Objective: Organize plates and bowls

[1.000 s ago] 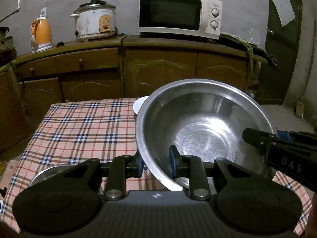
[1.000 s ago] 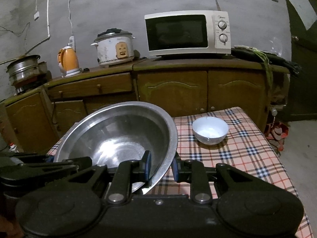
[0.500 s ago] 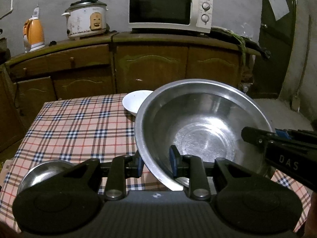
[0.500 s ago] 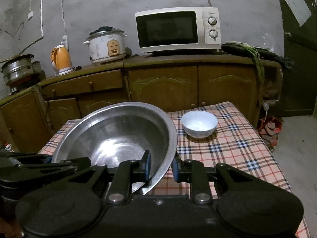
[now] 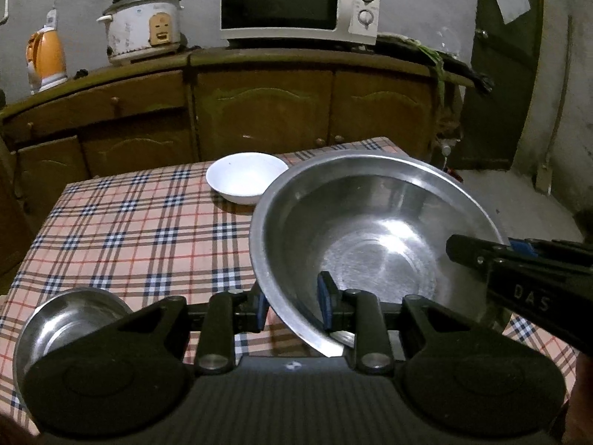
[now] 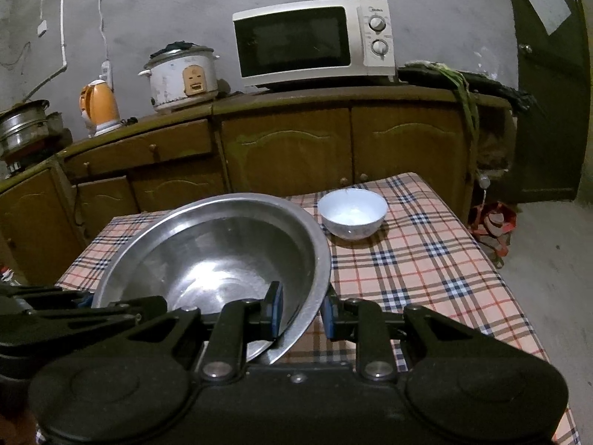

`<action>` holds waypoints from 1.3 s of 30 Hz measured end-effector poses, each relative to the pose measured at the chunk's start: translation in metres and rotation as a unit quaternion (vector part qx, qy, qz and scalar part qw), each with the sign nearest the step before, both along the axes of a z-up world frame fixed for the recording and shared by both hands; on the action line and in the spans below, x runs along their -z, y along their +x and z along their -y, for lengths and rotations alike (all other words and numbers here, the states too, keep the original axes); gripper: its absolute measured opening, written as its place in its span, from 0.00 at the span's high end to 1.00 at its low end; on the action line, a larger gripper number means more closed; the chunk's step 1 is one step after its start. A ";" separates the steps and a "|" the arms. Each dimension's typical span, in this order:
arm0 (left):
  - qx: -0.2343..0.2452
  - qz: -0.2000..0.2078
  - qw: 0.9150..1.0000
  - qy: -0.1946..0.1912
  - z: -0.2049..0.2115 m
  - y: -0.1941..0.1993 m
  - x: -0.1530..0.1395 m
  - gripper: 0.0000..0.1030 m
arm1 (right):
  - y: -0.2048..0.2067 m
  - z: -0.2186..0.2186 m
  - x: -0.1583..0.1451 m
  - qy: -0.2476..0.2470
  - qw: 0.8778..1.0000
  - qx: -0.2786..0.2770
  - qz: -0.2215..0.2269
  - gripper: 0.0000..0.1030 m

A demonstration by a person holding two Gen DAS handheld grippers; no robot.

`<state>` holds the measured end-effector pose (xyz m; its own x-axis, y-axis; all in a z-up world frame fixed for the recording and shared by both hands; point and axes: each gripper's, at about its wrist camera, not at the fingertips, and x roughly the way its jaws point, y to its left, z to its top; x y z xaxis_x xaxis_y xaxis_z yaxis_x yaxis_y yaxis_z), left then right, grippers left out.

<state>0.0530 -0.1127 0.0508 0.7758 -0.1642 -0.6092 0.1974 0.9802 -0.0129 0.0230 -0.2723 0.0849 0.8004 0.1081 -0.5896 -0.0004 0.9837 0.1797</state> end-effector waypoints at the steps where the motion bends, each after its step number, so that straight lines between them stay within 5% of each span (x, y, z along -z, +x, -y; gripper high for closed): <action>1: 0.001 -0.001 1.000 0.001 0.001 0.000 0.001 0.73 | -0.001 0.001 0.001 0.000 1.000 0.001 -0.002 0.72; 39: 0.018 -0.108 0.994 0.004 0.030 0.016 0.072 0.71 | 0.003 0.033 0.091 0.010 0.993 0.017 -0.112 0.72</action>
<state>0.0691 -0.1424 -0.0216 0.6208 -0.1831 -0.7623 0.2257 0.9729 -0.0499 0.0263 -0.3052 -0.0063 0.6528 0.0968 -0.7514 0.0756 0.9785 0.1917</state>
